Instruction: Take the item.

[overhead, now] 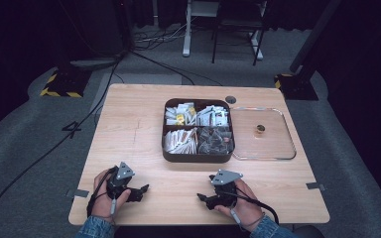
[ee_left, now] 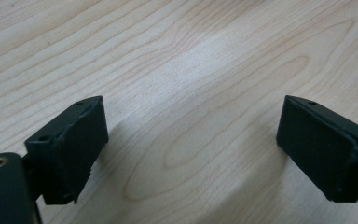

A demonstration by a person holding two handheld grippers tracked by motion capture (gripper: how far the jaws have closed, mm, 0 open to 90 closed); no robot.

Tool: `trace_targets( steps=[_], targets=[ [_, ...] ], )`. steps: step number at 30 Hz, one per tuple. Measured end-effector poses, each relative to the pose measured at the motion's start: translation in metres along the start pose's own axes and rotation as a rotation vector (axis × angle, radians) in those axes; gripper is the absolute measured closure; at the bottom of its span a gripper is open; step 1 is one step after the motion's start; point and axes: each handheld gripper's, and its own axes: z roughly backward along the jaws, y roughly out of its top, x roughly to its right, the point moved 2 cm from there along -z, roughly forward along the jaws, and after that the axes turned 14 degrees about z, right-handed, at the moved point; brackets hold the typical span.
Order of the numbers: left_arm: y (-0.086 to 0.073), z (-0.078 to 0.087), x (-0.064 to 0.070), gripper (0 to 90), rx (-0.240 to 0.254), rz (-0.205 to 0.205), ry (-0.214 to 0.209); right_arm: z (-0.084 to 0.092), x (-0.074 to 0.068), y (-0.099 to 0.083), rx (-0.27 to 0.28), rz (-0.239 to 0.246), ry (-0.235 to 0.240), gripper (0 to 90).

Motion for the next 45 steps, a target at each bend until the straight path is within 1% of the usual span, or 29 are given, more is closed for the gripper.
trace_targets(
  steps=[4,5,7,8,18,21,23,24,26,27,29,31,32,34,35,37,39,41,44,45],
  targets=[
    [0.004,-0.004,0.0,3.2,-0.014,-0.009,-0.003,0.0,0.0,0.0,0.001,-0.003,-0.003,22.3],
    [0.004,-0.005,0.0,2.6,-0.012,-0.002,-0.004,0.0,0.0,0.0,0.001,-0.005,-0.004,22.6],
    [0.004,-0.005,0.0,1.1,-0.017,-0.004,-0.006,0.0,0.0,0.0,0.001,-0.005,-0.006,22.6],
    [0.005,-0.006,0.0,0.3,-0.02,-0.007,0.001,0.0,0.0,0.0,0.0,-0.004,-0.008,22.5],
    [0.005,-0.006,0.0,0.1,-0.021,-0.006,-0.002,0.0,0.0,0.0,0.0,-0.004,-0.009,23.4],
    [0.006,-0.007,-0.001,0.1,-0.018,-0.006,0.001,0.002,0.0,0.0,0.011,-0.004,-0.011,32.4],
    [0.006,-0.007,-0.001,0.1,-0.018,-0.005,0.003,0.003,0.0,-0.001,0.021,-0.001,-0.011,40.9],
    [0.007,-0.007,-0.001,0.1,-0.02,-0.004,0.004,0.003,0.0,-0.001,0.023,0.006,-0.009,42.9],
    [0.007,-0.007,-0.001,0.1,-0.02,0.003,0.003,0.005,0.001,0.001,0.006,0.014,0.0,46.9],
    [0.007,-0.008,-0.001,0.1,-0.018,0.005,0.002,0.007,0.001,0.002,0.005,0.016,0.003,47.5],
    [0.007,-0.007,-0.001,0.1,-0.02,0.005,0.002,0.011,0.003,0.004,0.018,-0.004,0.01,47.7],
    [0.007,-0.007,-0.001,0.2,-0.019,0.002,0.003,0.017,0.005,0.008,0.044,-0.048,0.033,48.0],
    [0.007,-0.007,-0.001,0.2,-0.019,0.002,0.003,0.022,0.007,0.01,0.067,-0.086,0.054,48.0],
    [0.007,-0.007,-0.001,0.2,-0.019,0.002,0.005,0.029,0.011,0.016,0.102,-0.129,0.08,47.8],
    [0.007,-0.007,-0.001,0.2,-0.019,0.002,0.001,0.033,0.013,0.018,0.118,-0.141,0.084,47.8],
    [0.007,-0.007,-0.001,0.2,-0.018,-0.001,-0.001,0.039,0.019,0.022,0.14,-0.167,0.088,47.8],
    [0.008,-0.008,-0.002,0.2,-0.022,-0.006,0.0,0.046,0.029,0.026,0.156,-0.202,0.084,47.7],
    [0.009,-0.009,-0.003,0.1,-0.022,0.001,0.002,0.051,0.039,0.028,0.158,-0.221,0.067,47.8],
    [0.01,-0.009,-0.003,0.1,-0.02,-0.006,-0.001,0.056,0.054,0.032,0.151,-0.243,0.056,47.8],
    [0.011,-0.01,-0.004,0.1,-0.023,-0.011,-0.003,0.056,0.054,0.032,0.151,-0.243,0.056,47.8]
  ],
)
